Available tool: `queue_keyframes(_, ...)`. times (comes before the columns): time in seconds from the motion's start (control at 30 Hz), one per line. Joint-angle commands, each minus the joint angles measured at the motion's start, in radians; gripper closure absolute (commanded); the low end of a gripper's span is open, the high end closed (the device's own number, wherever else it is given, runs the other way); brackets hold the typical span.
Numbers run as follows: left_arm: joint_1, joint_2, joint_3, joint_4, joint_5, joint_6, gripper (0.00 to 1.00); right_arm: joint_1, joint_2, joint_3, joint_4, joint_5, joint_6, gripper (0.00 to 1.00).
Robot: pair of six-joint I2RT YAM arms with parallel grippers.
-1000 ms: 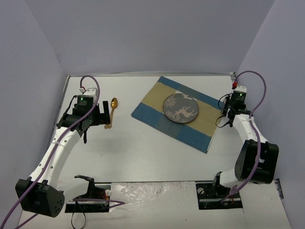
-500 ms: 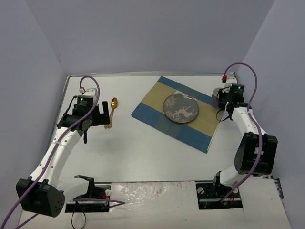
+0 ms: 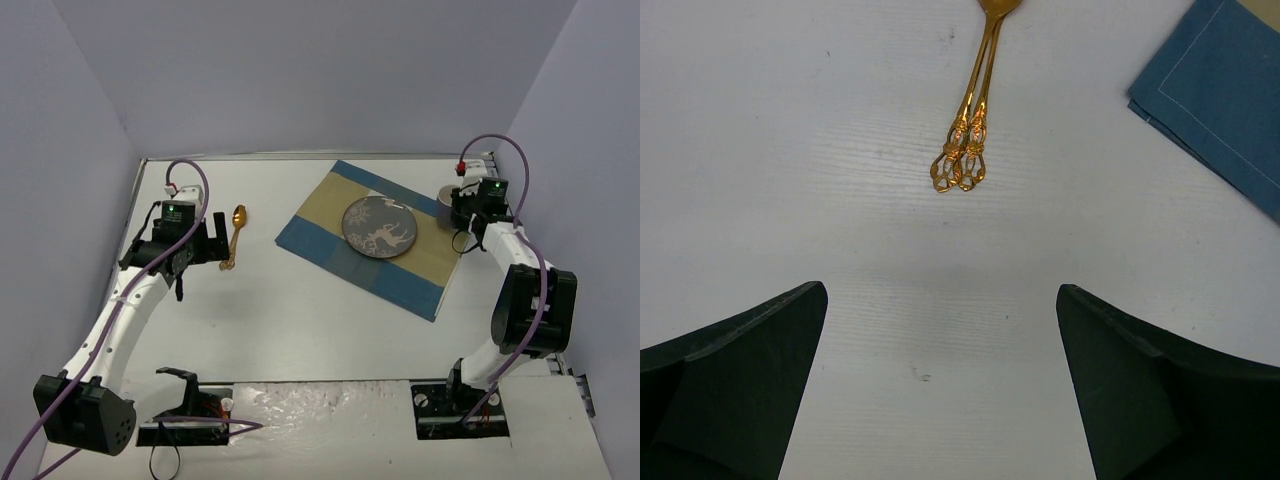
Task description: Set the dinner table for one person
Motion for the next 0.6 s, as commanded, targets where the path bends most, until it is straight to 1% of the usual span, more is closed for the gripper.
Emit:
queue_keyframes(0.0,0.008,-0.004,0.010,0.043,-0.019,0.019,0.03,-0.016,-0.008,0.012,0.195,-0.034,-0.011,1.00)
queue_keyframes(0.3,0.011,0.002,0.011,0.045,-0.014,0.019,0.03,-0.033,0.014,-0.026,0.257,-0.059,-0.013,1.00)
queue_keyframes(0.5,0.014,0.002,0.010,0.048,-0.006,0.022,0.03,-0.040,0.018,-0.098,0.299,-0.054,-0.005,1.00)
queue_keyframes(0.57,0.014,0.002,0.010,0.049,-0.005,0.022,0.03,-0.044,0.017,-0.118,0.303,-0.051,-0.005,0.97)
